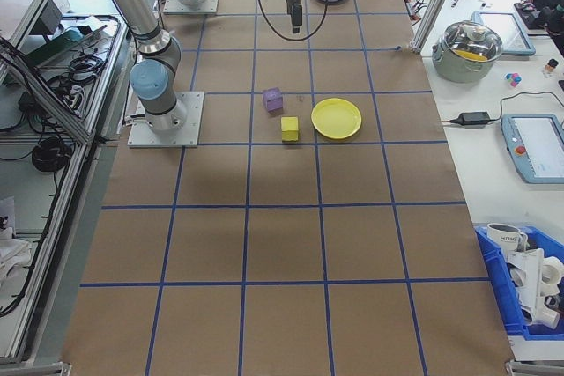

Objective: Sort blocks by color into plates

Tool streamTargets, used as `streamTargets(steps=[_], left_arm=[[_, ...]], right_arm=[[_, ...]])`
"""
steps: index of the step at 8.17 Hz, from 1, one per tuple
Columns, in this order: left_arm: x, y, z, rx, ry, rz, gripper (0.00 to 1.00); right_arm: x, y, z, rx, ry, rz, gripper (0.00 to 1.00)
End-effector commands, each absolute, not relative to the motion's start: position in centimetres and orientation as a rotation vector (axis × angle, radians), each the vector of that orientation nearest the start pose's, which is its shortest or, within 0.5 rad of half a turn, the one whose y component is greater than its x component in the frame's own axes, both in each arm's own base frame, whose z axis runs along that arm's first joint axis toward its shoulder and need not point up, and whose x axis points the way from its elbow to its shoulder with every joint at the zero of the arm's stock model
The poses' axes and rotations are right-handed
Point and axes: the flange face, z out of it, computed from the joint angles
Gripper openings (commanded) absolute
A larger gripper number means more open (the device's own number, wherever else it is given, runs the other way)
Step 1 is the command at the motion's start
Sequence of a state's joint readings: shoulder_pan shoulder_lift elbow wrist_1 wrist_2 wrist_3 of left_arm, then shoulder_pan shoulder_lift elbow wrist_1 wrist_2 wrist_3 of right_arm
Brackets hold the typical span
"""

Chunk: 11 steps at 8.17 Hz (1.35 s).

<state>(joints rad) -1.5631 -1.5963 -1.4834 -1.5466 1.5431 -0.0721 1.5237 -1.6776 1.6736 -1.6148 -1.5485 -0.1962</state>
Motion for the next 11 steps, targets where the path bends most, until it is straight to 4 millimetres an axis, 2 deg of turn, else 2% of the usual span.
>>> streamTargets(steps=[1, 3, 4, 5, 6, 7, 8, 9, 10, 11], left_arm=[[-13.1, -50.8, 51.9, -0.125, 3.167, -0.123, 1.0], [-13.1, -51.4, 50.9, -0.125, 3.167, -0.089, 1.0], [-13.1, -51.3, 51.1, -0.125, 3.167, -0.093, 1.0], [-13.1, -51.1, 51.3, -0.125, 3.167, -0.098, 1.0], [-13.1, -51.0, 51.2, -0.128, 3.167, -0.082, 1.0], [-13.0, -51.0, 51.1, -0.13, 3.166, -0.067, 1.0], [-13.0, -50.6, 51.7, -0.13, 3.164, -0.084, 1.0], [-12.9, -50.4, 52.0, -0.132, 3.164, -0.091, 1.0], [-13.0, -50.7, 51.8, -0.13, 3.164, -0.098, 1.0], [-13.0, -50.9, 51.1, -0.128, 3.163, -0.067, 1.0]], right_arm=[[11.5, -45.7, 49.2, -0.235, 3.116, -0.078, 1.0], [11.4, -45.8, 49.2, -0.247, 3.119, -0.077, 1.0], [11.2, -45.9, 49.1, -0.364, 3.108, -0.083, 1.0], [10.8, -45.8, 48.7, -0.409, 3.101, -0.029, 1.0], [8.5, -46.0, 48.2, -0.333, 3.102, 0.019, 1.0], [5.1, -46.3, 47.8, -0.248, 3.098, 0.045, 1.0], [2.3, -46.3, 46.4, -0.23, 3.094, 0.08, 1.0], [0.4, -45.7, 44.0, -0.16, 3.082, 0.141, 1.0], [-0.4, -45.4, 41.8, -0.113, 3.085, 0.158, 1.0], [-0.7, -44.6, 39.1, 0.01, 3.109, 0.251, 1.0]])
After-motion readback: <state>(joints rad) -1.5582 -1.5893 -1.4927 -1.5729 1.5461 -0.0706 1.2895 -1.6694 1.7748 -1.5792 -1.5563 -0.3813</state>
